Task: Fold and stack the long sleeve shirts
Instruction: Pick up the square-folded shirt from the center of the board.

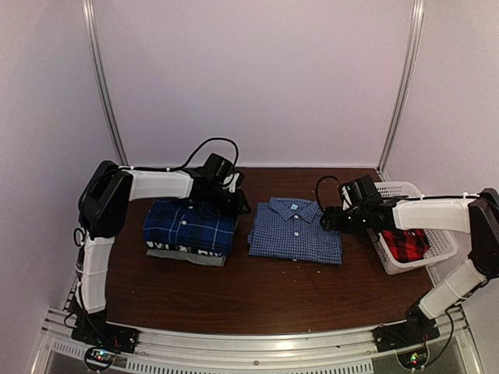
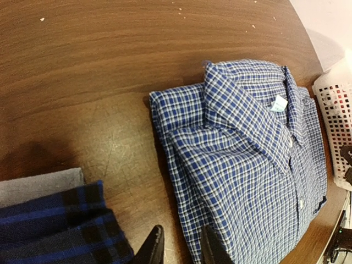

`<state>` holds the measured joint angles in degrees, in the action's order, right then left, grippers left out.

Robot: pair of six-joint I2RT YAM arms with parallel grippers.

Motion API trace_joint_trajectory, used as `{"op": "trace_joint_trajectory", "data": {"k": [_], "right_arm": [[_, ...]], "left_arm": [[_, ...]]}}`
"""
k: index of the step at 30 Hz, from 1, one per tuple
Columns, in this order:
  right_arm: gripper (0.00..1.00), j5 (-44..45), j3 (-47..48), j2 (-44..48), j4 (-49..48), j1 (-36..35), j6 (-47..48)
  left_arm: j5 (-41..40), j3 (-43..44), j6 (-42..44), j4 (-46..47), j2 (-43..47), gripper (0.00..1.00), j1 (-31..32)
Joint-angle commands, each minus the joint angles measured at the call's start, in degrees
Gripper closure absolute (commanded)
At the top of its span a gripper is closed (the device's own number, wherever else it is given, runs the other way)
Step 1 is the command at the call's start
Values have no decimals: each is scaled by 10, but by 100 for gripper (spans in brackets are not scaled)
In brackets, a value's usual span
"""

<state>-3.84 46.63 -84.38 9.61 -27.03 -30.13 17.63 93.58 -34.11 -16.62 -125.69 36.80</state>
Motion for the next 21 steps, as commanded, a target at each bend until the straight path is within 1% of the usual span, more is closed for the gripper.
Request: {"op": "trace_joint_trajectory", "data": {"k": [1, 4, 5, 8, 11, 16, 21], "right_arm": [[20, 24, -13, -7, -1, 14, -7], [20, 19, -27, -10, -9, 28, -8], [20, 16, -31, -12, -12, 32, -8], [20, 7, -38, -18, -22, 42, -6], [20, 0, -42, -24, -30, 47, -4], [20, -11, -44, -35, -39, 52, 0], [21, -18, -47, -44, -49, 56, 2]], "left_arm": [[16, 22, 19, 3, -8, 75, -3], [22, 27, 17, 1, -10, 70, 0], [20, 29, 17, 0, -10, 67, 4], [-5, 36, 16, -9, -11, 57, 18], [-35, 50, 14, -25, -20, 52, 31], [-78, 67, 6, -48, -42, 52, 46], [-95, 83, -6, -68, -73, 54, 47]]}}
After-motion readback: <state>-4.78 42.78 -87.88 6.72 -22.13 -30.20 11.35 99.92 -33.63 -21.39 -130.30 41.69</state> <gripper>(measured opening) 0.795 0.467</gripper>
